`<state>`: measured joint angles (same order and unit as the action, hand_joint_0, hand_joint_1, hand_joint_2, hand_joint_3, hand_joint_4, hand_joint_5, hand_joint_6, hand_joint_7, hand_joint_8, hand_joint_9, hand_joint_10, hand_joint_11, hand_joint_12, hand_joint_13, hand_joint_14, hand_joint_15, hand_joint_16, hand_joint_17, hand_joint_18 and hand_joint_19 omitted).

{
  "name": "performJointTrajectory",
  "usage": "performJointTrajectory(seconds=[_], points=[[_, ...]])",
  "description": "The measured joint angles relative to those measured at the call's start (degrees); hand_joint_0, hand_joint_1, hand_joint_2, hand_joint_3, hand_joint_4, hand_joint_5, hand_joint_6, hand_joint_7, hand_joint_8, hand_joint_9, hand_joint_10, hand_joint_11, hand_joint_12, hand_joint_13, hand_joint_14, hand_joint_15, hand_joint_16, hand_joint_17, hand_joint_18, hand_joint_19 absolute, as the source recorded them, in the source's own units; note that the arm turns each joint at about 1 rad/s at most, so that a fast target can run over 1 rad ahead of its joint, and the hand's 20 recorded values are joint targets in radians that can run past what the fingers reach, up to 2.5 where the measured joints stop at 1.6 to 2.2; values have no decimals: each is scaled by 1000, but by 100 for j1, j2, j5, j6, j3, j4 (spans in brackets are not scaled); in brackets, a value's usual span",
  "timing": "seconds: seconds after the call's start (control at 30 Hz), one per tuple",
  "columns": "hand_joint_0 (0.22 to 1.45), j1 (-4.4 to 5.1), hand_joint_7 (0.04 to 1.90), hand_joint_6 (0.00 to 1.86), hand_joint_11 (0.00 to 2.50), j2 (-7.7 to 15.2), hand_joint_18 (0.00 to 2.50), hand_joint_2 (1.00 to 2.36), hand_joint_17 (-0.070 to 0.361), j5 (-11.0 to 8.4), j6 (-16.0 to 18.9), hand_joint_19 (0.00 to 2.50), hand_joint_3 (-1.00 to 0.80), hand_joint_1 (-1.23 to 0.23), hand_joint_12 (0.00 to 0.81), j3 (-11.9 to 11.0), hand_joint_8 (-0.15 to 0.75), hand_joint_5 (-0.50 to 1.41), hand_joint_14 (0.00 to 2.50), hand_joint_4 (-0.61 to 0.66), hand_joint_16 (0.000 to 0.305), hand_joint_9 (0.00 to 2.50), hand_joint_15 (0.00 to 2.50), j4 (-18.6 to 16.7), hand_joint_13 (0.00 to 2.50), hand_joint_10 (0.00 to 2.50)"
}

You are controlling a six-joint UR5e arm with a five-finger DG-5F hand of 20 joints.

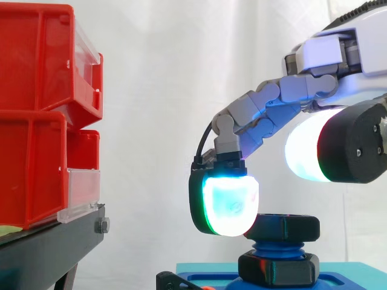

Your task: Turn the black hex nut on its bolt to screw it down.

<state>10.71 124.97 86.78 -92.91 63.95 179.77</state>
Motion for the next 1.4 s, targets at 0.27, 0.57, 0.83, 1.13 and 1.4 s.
performJointTrajectory(seconds=[0.27,0.57,0.83,1.13,1.4], points=[[536,-121,1225,502,0,1,387,1000,103,139,-72,294,-500,-185,312,7,261,-27,0,164,46,595,0,5,413,0],[536,-321,1232,502,0,1,405,1000,103,217,-208,311,-500,-185,311,36,262,-26,0,164,46,606,0,-1,439,0],[535,-521,1225,502,0,1,417,1000,103,335,-277,319,-500,-179,317,104,265,-27,0,173,46,618,0,-17,463,0],[535,-574,1155,503,0,1,430,1000,103,466,-336,321,-500,-170,318,-70,265,-40,0,190,46,642,9,-50,487,0],[530,-434,956,503,0,1,440,1000,104,313,-328,330,-500,-150,323,-237,264,-70,1,180,46,639,8,-86,491,0]])
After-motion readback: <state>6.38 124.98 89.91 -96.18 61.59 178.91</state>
